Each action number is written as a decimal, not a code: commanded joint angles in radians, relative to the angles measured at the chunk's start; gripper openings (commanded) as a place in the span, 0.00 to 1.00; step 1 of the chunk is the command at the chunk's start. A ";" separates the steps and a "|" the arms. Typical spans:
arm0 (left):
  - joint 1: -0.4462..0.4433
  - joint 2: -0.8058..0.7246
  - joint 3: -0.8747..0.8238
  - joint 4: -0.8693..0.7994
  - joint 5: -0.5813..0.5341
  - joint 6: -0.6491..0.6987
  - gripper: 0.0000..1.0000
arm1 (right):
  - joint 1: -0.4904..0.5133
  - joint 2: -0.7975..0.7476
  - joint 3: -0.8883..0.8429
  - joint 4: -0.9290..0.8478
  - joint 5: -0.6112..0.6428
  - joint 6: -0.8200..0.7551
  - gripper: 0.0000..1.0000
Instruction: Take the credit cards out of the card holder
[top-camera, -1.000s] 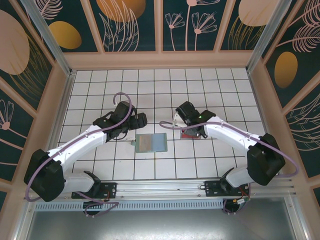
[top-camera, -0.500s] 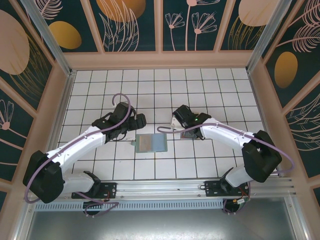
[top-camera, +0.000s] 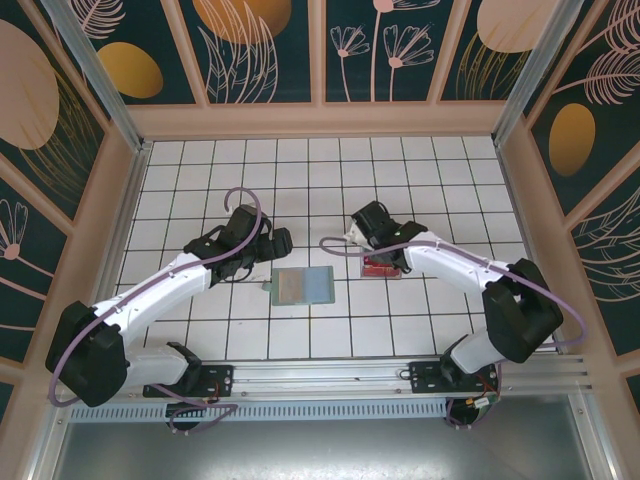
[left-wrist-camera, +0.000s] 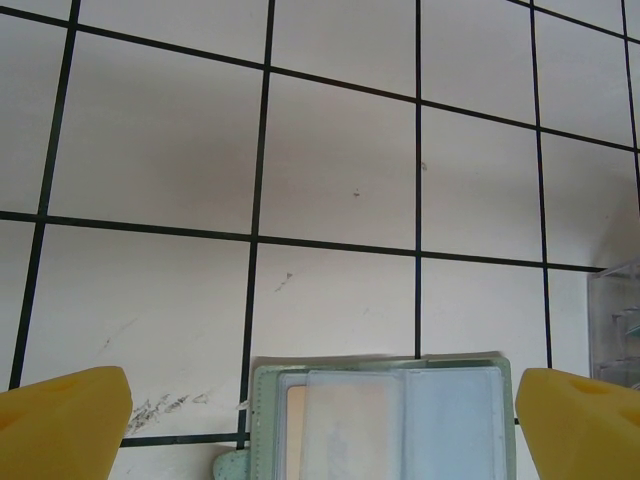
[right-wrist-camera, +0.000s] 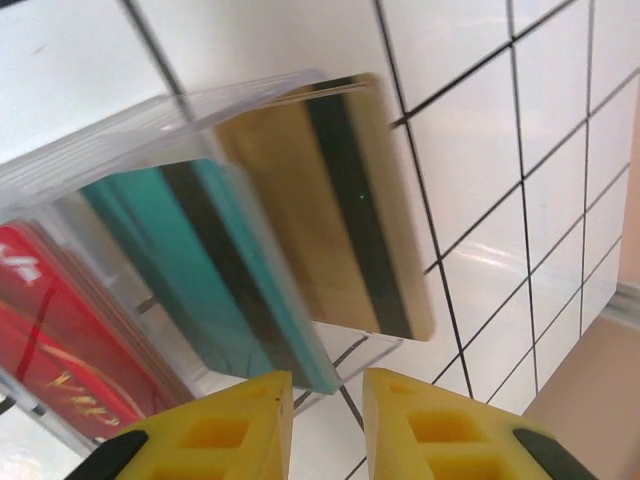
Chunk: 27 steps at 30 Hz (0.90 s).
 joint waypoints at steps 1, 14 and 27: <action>0.007 -0.024 -0.016 -0.022 0.005 0.005 0.98 | -0.014 -0.009 0.050 0.010 0.001 0.121 0.26; 0.007 0.007 -0.016 -0.022 0.084 -0.004 0.95 | 0.054 -0.125 0.091 0.055 -0.331 0.866 0.36; 0.007 0.040 -0.095 0.014 0.233 -0.063 0.59 | 0.207 -0.101 -0.157 0.356 -0.462 1.287 0.36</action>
